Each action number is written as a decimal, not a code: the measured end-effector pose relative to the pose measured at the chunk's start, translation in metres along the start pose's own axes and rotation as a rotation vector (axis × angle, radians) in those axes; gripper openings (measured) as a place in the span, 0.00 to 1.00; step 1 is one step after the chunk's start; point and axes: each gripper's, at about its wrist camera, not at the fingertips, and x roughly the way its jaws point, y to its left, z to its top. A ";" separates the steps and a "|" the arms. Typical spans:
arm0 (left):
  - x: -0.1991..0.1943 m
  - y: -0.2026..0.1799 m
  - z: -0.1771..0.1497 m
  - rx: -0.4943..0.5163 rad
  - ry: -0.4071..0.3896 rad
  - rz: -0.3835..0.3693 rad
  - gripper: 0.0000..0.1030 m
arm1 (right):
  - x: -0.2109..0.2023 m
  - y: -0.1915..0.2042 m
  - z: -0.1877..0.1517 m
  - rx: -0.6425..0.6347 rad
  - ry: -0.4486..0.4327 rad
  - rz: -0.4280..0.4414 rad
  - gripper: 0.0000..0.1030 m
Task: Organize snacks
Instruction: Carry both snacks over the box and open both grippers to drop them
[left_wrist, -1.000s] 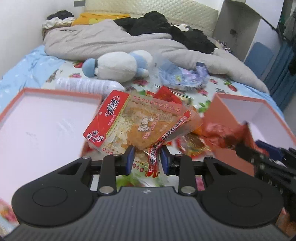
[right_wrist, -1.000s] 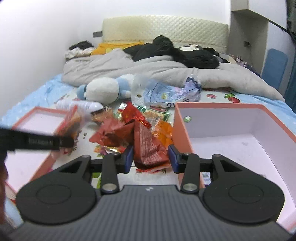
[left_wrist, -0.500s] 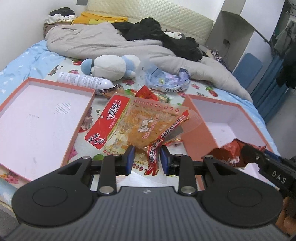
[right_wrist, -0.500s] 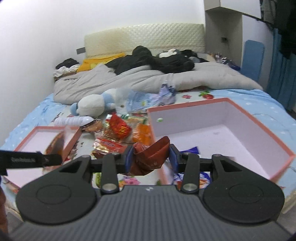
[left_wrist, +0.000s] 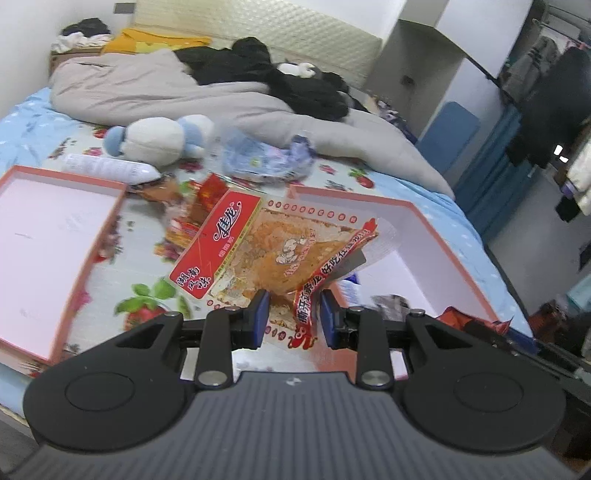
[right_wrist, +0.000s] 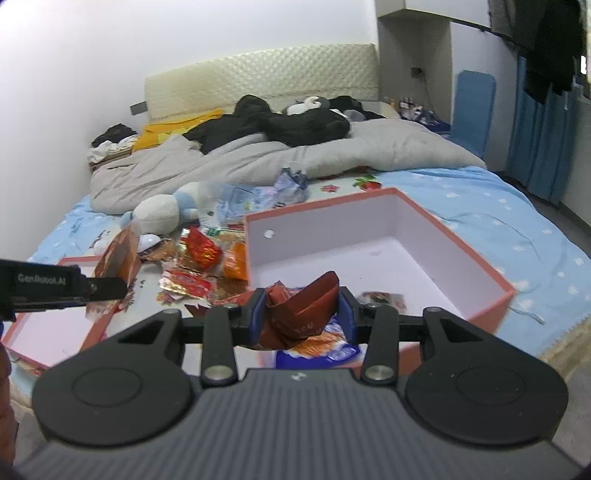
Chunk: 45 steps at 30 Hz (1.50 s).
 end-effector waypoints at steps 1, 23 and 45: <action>0.000 -0.006 -0.002 0.002 0.004 -0.010 0.33 | -0.002 -0.005 -0.001 0.004 0.003 -0.007 0.42; 0.144 -0.107 0.041 0.161 0.164 -0.147 0.33 | 0.076 -0.092 0.026 0.123 0.064 -0.103 0.42; 0.269 -0.124 0.071 0.187 0.291 -0.139 0.39 | 0.169 -0.127 0.033 0.156 0.165 -0.060 0.49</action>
